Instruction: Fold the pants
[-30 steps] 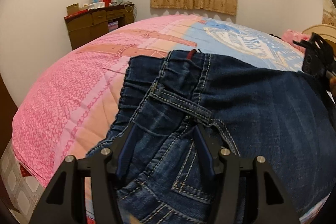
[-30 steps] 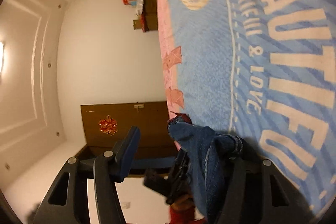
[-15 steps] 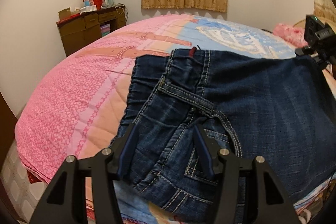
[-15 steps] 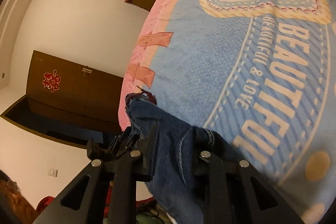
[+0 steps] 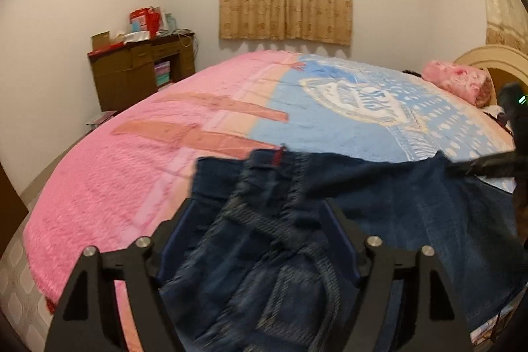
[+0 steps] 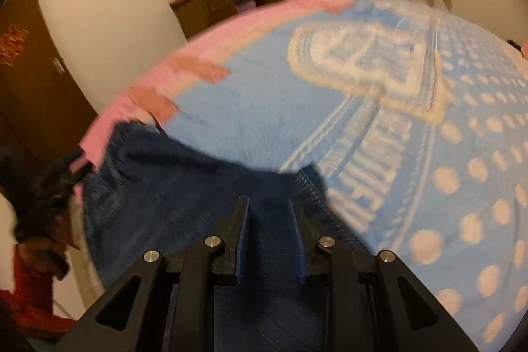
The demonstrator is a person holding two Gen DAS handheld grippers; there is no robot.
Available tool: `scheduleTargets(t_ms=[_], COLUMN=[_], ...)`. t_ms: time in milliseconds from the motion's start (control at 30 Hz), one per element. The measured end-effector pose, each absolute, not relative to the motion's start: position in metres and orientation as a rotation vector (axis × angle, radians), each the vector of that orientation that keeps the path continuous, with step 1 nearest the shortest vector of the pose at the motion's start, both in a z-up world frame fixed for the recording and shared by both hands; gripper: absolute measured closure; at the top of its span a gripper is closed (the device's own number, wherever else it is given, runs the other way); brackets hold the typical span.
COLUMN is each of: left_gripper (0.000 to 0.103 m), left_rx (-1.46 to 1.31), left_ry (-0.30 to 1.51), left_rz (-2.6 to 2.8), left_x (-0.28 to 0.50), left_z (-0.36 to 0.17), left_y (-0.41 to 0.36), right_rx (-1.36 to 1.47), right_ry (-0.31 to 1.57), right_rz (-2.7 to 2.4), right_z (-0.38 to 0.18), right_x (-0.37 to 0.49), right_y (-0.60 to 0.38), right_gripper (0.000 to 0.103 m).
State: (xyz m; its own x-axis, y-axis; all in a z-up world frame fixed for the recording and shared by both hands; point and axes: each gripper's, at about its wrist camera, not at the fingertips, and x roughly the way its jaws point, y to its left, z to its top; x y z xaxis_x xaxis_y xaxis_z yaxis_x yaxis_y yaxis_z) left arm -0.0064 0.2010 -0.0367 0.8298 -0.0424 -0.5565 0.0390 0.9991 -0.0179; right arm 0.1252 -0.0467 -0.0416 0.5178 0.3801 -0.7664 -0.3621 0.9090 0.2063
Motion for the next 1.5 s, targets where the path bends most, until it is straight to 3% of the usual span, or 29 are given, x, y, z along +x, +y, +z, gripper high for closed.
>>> scheduleTargets(t_ms=[100,333,567,667,800,933,1133,1300,1400,1500], left_gripper=[0.025,0.025,0.024,0.021,0.013,0.013,0.012,0.009,0.009,0.009], left_rx=[-0.013,-0.037,-0.073,-0.051,0.059,0.052,0.056,0.052,0.056,0.043], left_ry=[0.652,0.685,0.683,0.675,0.692,0.704,0.706,0.709,0.720,0.737], left_rz=[-0.030,0.011,0.037,0.051,0.106,0.138,0.179,0.211,0.226,0.246], left_x=[0.006,-0.009,-0.019,-0.018,-0.013,-0.012,-0.013,-0.006,-0.005,-0.003], left_z=[-0.048,-0.060,-0.067,-0.075,-0.080,-0.077,-0.077,-0.077,-0.076,-0.074], left_y=[0.194,0.195,0.210,0.205,0.185,0.183,0.182,0.180,0.178,0.175], right_rx=[0.009,-0.035,-0.008,0.039,0.070,0.107,0.006,0.309,0.537,0.658], right_ry=[0.920,0.892,0.646,0.613,0.722,0.803,0.765,0.714,0.525,0.468], right_rz=[0.360,0.240,0.254,0.237,0.161,0.032,-0.196,-0.801,-0.612,-0.412], right_z=[-0.060,-0.067,-0.009,0.003,-0.030,-0.067,-0.068,-0.061,-0.054,-0.063], right_x=[0.138,0.165,0.096,0.049,-0.007,-0.061,-0.139,-0.247,-0.301,-0.314], right_y=[-0.046,-0.025,-0.055,-0.100,-0.182,-0.264,-0.377,-0.503,-0.497,-0.462], right_gripper=[0.084,0.083,0.082,0.081,0.081,0.082,0.081,0.079,0.079,0.078])
